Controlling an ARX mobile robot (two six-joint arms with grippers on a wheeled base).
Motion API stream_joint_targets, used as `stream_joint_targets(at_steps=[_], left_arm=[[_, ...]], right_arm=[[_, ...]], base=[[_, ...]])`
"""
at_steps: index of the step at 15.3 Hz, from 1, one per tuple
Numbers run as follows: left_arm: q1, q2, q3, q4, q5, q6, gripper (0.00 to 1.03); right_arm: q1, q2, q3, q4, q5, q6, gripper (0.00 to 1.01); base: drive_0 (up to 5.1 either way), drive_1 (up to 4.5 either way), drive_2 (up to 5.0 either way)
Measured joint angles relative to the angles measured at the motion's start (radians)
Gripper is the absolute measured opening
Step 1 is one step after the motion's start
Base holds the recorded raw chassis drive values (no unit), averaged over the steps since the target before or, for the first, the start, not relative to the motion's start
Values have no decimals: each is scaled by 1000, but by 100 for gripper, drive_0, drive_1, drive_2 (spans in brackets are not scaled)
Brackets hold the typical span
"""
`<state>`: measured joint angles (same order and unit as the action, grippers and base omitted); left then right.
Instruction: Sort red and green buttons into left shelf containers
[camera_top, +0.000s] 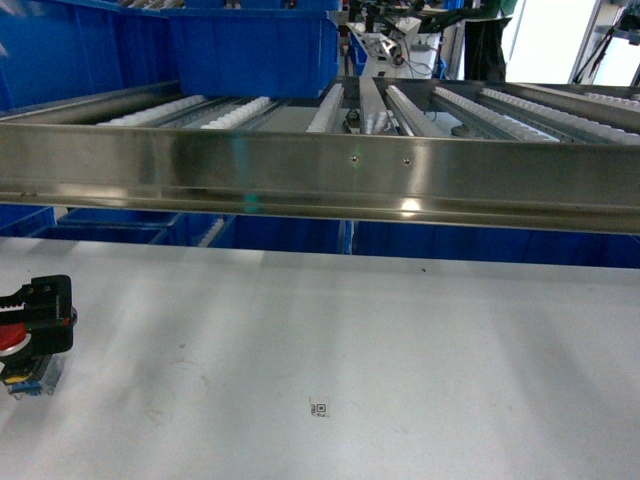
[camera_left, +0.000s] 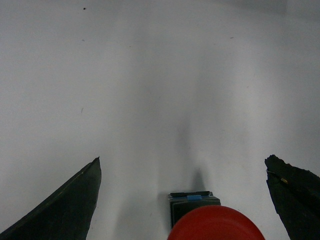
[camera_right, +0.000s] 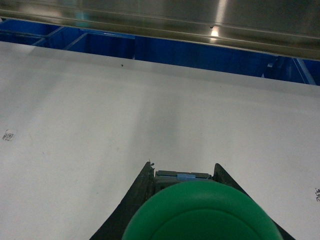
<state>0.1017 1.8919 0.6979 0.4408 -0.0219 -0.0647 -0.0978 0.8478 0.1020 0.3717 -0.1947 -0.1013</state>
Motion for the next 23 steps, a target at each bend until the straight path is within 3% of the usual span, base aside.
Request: stream_joint_targets(at_steps=[1, 4, 5, 6, 9, 12, 17, 20, 23], left_arm=[[0, 5, 6, -13, 0, -3, 97], [-3, 19, 7, -13, -5, -6, 69], [-9, 20, 7, -14, -7, -5, 75], [-16, 20, 7, -22, -13, -5, 71], [-55, 22, 3, -63, -31, -6, 42], [-71, 23, -6, -47, -45, -8, 30], [-44, -10, -21, -48, -34, -6, 30], [-39, -147, -56, 32, 27, 20, 29], [-39, -377, -132, 59, 67, 10, 29]], right_arm=[[0, 0, 0, 0, 0, 0, 27], [0, 0, 0, 0, 0, 0, 27], [0, 0, 0, 0, 0, 0, 27], [0, 0, 0, 0, 0, 0, 27], [0, 0, 0, 0, 0, 0, 27], [0, 0, 0, 0, 0, 0, 27], [0, 0, 0, 0, 0, 0, 27], [0, 0, 0, 0, 0, 0, 27], [0, 0, 0, 0, 0, 0, 27]], base=[[0, 0, 0], [0, 0, 0], [0, 0, 0], [0, 0, 0], [0, 0, 0], [0, 0, 0], [0, 0, 0], [0, 0, 0], [0, 0, 0]])
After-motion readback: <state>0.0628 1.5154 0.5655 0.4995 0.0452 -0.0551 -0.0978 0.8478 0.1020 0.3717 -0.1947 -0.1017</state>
